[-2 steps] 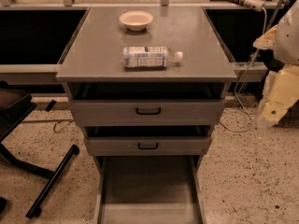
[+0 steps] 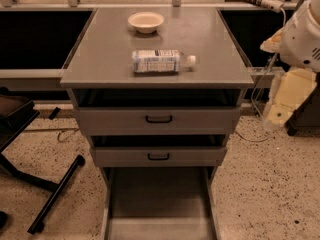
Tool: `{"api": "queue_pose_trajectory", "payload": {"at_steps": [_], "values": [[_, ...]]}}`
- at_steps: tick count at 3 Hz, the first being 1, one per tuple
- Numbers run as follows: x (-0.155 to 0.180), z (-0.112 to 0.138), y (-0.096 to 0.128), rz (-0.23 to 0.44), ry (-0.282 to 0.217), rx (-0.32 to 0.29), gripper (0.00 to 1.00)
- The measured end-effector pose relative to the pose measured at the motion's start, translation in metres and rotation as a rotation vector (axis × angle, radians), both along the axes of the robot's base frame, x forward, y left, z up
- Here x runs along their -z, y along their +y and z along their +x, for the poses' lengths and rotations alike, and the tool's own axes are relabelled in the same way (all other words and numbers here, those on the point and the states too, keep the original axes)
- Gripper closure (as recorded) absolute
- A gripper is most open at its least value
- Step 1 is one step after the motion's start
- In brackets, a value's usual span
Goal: Place blue plastic bottle into bottom drawer
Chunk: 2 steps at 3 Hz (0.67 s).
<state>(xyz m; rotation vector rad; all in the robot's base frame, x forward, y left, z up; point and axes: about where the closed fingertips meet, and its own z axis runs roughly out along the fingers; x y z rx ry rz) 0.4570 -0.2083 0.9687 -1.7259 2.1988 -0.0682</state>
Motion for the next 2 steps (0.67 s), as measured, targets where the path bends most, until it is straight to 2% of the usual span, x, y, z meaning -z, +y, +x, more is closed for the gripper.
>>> {"api": "queue_pose_trajectory", "payload": {"at_steps": [1, 2], "values": [[0.01, 0.051, 0.026, 0.082, -0.022, -0.07, 0.0], [0.019, 0.116, 0.06, 0.188, -0.042, -0.138, 0.0]]}}
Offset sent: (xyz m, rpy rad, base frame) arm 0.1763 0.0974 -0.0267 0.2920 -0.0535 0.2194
